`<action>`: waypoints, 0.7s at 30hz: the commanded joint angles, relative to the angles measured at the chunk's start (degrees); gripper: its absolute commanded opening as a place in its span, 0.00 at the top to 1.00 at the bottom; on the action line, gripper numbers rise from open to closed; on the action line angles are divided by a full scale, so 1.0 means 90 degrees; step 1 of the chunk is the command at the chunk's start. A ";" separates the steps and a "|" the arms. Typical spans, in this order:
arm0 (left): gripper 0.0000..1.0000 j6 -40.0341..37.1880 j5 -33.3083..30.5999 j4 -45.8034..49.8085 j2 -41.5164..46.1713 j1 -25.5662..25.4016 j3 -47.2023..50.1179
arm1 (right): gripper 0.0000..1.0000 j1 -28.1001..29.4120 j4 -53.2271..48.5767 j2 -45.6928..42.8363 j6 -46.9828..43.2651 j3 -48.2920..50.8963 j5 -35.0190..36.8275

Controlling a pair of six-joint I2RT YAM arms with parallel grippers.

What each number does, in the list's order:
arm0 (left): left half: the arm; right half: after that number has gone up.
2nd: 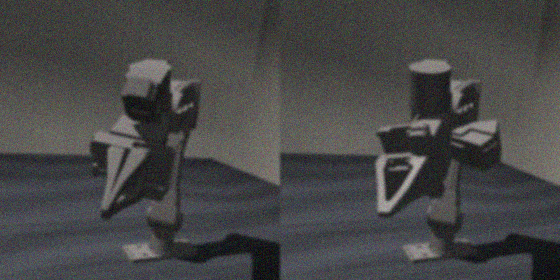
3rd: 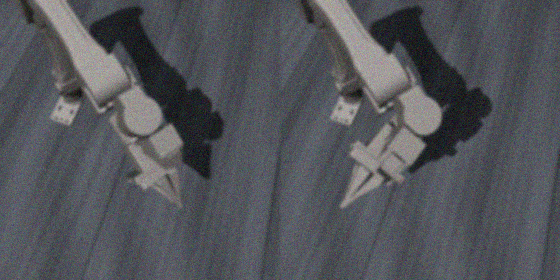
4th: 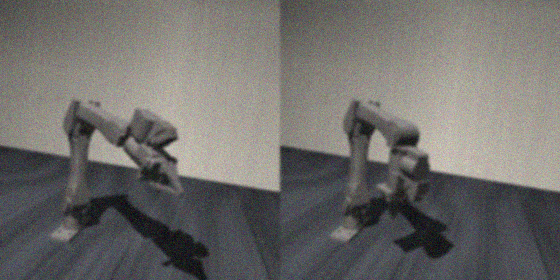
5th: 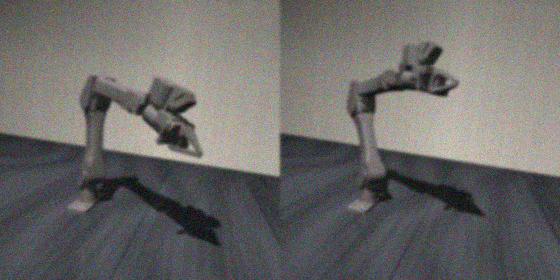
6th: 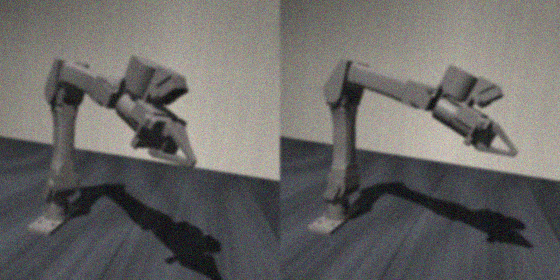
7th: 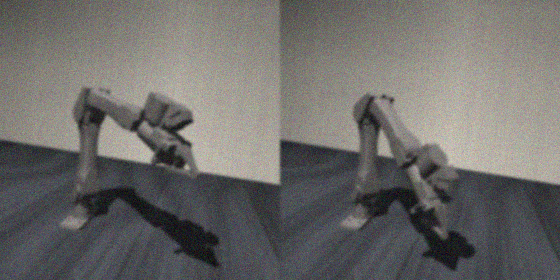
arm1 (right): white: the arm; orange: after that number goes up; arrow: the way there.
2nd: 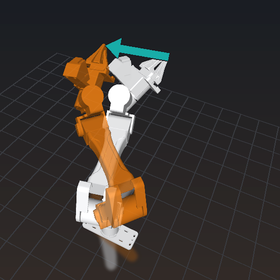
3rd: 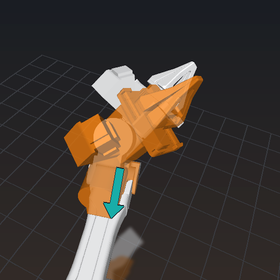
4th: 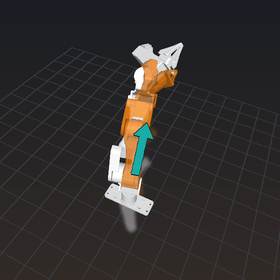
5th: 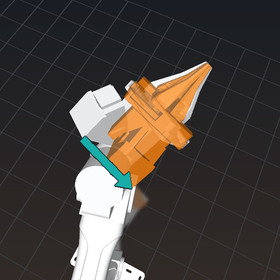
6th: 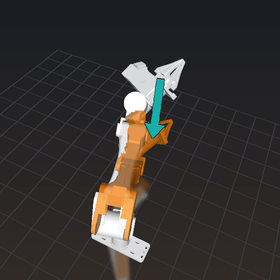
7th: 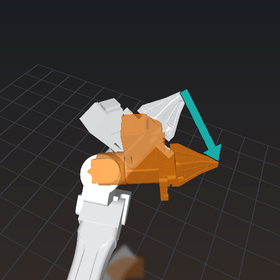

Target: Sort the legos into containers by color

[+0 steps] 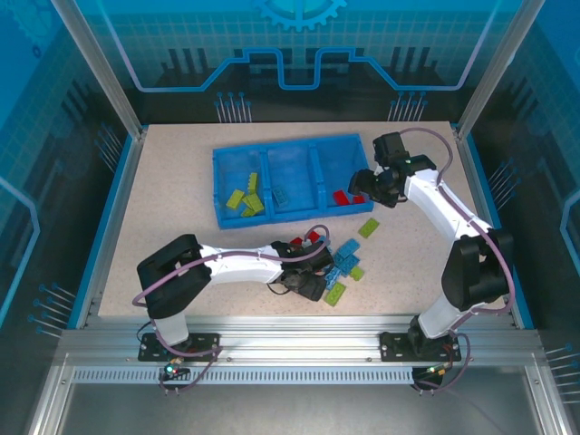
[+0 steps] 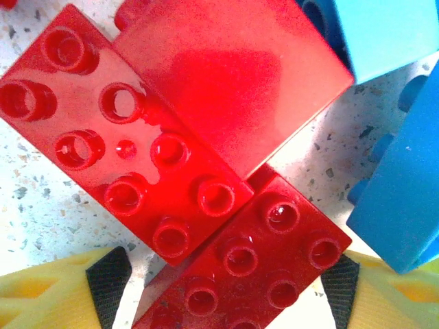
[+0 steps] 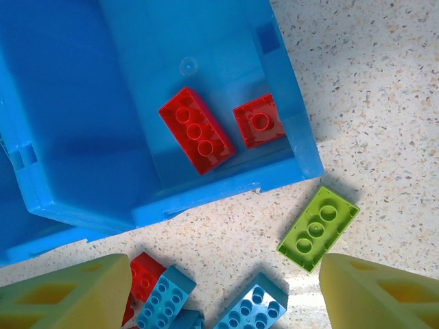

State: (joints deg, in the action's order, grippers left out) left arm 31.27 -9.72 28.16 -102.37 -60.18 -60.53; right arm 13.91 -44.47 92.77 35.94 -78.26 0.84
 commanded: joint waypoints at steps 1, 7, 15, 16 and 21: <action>0.26 -0.0204 -0.0179 0.0250 -0.0152 -0.0012 -0.0078 | 0.26 -0.0109 -0.0046 -0.0191 -0.0068 0.0012 -0.0077; 0.42 -0.0276 -0.0161 0.0183 -0.0201 -0.0012 0.0011 | 0.26 -0.0214 -0.0049 -0.0269 -0.0068 0.0097 -0.0093; 0.57 -0.0055 -0.0131 0.0211 0.0183 -0.0012 0.0294 | 0.26 -0.0285 -0.0020 -0.0271 -0.0104 0.0199 -0.0087; 0.60 -0.0037 -0.0149 0.0239 0.0274 -0.0011 0.0318 | 0.26 -0.0286 -0.0020 -0.0262 -0.0107 0.0208 -0.0084; 0.66 0.0006 -0.0264 0.0421 0.0695 -0.0012 0.0292 | 0.26 -0.0286 0.0009 -0.0259 -0.0144 0.0253 -0.0055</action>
State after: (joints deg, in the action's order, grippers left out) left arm 30.13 -12.19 30.17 -99.33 -60.18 -58.22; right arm 11.94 -44.47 91.50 35.70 -76.71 0.86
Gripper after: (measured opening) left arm 0.350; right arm 0.737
